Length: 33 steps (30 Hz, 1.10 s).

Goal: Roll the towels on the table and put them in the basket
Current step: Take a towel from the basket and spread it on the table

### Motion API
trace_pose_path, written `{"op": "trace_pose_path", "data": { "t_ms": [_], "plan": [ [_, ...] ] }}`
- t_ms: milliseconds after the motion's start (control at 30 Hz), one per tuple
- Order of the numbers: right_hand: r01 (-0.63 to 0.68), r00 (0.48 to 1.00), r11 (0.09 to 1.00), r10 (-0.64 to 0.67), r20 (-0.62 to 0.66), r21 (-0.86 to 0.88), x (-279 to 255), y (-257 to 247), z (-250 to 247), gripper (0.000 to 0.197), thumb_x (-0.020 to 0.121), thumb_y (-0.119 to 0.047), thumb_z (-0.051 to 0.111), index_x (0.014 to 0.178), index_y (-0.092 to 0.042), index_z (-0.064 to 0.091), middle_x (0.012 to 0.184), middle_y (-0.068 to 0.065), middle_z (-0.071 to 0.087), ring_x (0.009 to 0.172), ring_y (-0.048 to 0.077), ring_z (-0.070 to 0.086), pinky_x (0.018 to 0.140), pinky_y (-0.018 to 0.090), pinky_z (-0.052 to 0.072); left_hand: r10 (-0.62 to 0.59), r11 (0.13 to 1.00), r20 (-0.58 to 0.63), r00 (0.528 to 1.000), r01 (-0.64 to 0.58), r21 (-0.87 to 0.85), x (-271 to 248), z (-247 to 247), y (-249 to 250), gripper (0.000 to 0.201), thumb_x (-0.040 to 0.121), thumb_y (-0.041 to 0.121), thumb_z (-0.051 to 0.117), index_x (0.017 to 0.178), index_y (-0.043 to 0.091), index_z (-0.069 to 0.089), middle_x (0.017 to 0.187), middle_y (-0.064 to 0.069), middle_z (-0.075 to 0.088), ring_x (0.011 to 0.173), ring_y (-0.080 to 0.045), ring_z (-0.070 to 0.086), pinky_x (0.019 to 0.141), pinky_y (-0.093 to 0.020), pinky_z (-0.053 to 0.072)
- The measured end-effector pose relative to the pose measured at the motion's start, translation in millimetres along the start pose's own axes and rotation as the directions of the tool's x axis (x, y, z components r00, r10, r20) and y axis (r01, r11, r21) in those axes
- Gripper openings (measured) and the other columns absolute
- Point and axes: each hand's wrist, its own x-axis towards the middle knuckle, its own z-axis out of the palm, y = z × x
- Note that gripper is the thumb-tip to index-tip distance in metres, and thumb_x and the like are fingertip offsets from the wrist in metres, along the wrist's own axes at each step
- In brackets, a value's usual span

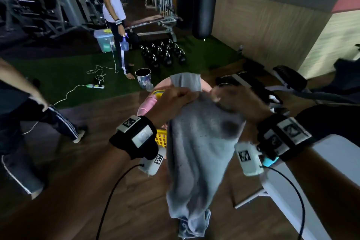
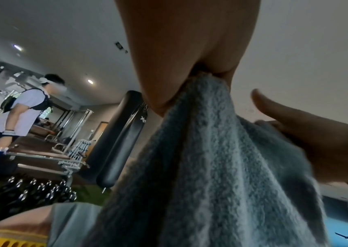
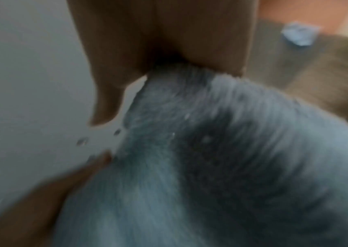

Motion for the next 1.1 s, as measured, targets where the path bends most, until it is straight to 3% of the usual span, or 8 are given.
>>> {"op": "trace_pose_path", "data": {
  "t_ms": [100,267,433,600,767,867,967,1100],
  "plan": [
    [0.097,0.955,0.990,-0.063,0.291,-0.103,-9,1,11,0.038,0.085,-0.036,0.065,0.077,0.001,0.061,0.062,-0.004,0.052,0.060,0.005,0.047,0.059,0.021,0.038,0.002,1.000,0.050,0.999,-0.002,0.006,4,2,0,0.040,0.082,0.045,0.067,0.077,0.006,0.066,0.081,-0.009,0.062,0.079,-0.015,0.053,0.073,-0.035,0.041],
    [0.052,0.995,0.787,0.011,-0.097,0.615,-7,-13,-18,0.028,0.099,-0.020,0.044,0.091,0.001,0.060,0.075,0.004,0.069,0.070,0.012,0.066,0.061,0.019,0.051,0.053,0.995,0.031,0.998,-0.055,0.085,2,7,4,0.034,0.095,0.027,0.058,0.064,0.013,0.059,0.059,0.013,0.050,0.058,0.000,0.045,0.055,-0.020,0.035],
    [-0.025,0.979,0.999,0.020,0.205,0.022,-8,-14,8,0.034,0.086,-0.037,0.064,0.060,-0.019,0.052,0.056,-0.010,0.053,0.054,0.003,0.049,0.056,0.020,0.039,0.078,0.992,0.094,0.993,-0.087,0.093,16,7,16,0.035,0.090,0.037,0.062,0.079,0.005,0.069,0.075,-0.004,0.062,0.075,-0.009,0.055,0.070,-0.032,0.041],
    [0.051,0.998,0.866,-0.027,-0.055,0.497,-4,-11,-28,0.026,0.092,-0.025,0.060,0.093,0.001,0.064,0.096,0.031,0.059,0.090,0.038,0.058,0.086,0.047,0.045,0.015,0.998,0.065,0.998,-0.019,0.057,15,6,7,0.062,0.082,0.058,0.061,0.086,-0.004,0.066,0.081,-0.009,0.065,0.077,-0.014,0.057,0.072,-0.036,0.044],
    [0.009,0.993,0.983,-0.030,0.112,0.184,-13,1,-19,0.023,0.092,-0.021,0.058,0.074,-0.012,0.068,0.066,-0.006,0.069,0.063,0.001,0.062,0.064,0.016,0.046,0.071,0.991,0.134,0.988,-0.085,0.099,35,25,26,0.068,0.081,0.058,0.060,0.079,-0.010,0.059,0.070,-0.010,0.053,0.070,-0.013,0.048,0.065,-0.032,0.037],
    [0.055,0.998,0.978,-0.059,0.016,0.199,-15,14,-43,0.023,0.076,-0.033,0.072,0.074,-0.011,0.069,0.074,0.007,0.067,0.070,0.014,0.061,0.065,0.023,0.048,0.066,0.988,0.199,0.978,-0.091,0.121,44,43,28,0.055,0.088,0.050,0.060,0.076,-0.003,0.064,0.072,-0.014,0.060,0.072,-0.010,0.052,0.067,-0.029,0.039],
    [0.092,0.985,0.867,-0.006,-0.175,0.490,-15,26,-86,0.024,0.086,-0.022,0.063,0.092,0.001,0.064,0.088,0.021,0.064,0.079,0.025,0.063,0.073,0.031,0.051,0.067,0.992,0.183,0.981,-0.085,0.090,52,56,28,0.039,0.093,0.039,0.059,0.072,0.007,0.068,0.077,-0.012,0.068,0.075,-0.006,0.059,0.069,-0.026,0.043],
    [0.011,1.000,0.943,-0.016,0.012,0.334,-24,38,-93,0.020,0.077,-0.022,0.063,0.083,-0.003,0.066,0.072,0.002,0.070,0.069,0.009,0.066,0.065,0.019,0.051,0.107,0.988,0.237,0.966,-0.131,0.086,79,95,43,0.036,0.091,0.035,0.062,0.071,0.006,0.066,0.066,0.005,0.056,0.067,-0.004,0.050,0.062,-0.023,0.037]
  ]
}}
